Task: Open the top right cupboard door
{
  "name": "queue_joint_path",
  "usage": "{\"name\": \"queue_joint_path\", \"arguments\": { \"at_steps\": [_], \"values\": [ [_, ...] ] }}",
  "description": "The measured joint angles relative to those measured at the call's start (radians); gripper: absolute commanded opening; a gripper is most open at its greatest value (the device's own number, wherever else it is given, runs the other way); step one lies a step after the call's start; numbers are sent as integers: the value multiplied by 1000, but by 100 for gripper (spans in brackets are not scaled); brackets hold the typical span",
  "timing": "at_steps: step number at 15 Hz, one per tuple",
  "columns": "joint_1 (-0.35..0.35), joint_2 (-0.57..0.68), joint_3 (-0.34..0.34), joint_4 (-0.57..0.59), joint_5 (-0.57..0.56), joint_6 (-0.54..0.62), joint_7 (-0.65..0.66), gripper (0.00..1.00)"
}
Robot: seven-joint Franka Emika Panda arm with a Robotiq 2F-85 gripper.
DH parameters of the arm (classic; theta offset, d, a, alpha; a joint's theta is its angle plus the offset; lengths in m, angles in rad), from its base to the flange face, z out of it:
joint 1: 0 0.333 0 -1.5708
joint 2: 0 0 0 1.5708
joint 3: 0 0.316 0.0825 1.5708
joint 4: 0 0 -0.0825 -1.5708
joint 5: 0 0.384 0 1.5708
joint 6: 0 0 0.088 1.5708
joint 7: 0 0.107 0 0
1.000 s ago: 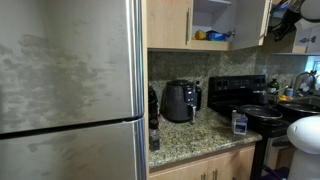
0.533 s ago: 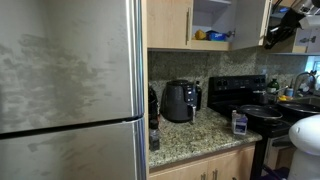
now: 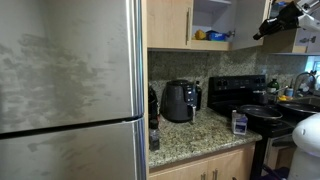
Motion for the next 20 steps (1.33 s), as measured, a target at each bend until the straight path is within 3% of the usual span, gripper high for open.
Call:
{"name": "queue_joint_path", "arguments": {
  "at_steps": [2, 6, 8, 10, 11, 15, 16, 17, 18, 19, 20],
  "values": [
    [20, 10, 53, -23, 63, 160, 22, 0],
    [23, 98, 251, -21, 106, 499, 151, 0],
    [-28, 165, 343, -11, 103, 671, 221, 0],
    [-120, 245, 428, 6, 96, 835, 278, 0],
    [-188, 292, 472, 18, 92, 920, 306, 22],
    [-488, 408, 601, 57, 99, 1167, 362, 51],
    [-562, 410, 625, 64, 115, 1198, 371, 35],
    [-601, 410, 637, 67, 122, 1204, 373, 43],
    [-598, 411, 638, 67, 123, 1202, 373, 50],
    [-586, 411, 637, 67, 123, 1202, 372, 51],
    [-574, 410, 633, 67, 124, 1201, 371, 76]
  ]
}}
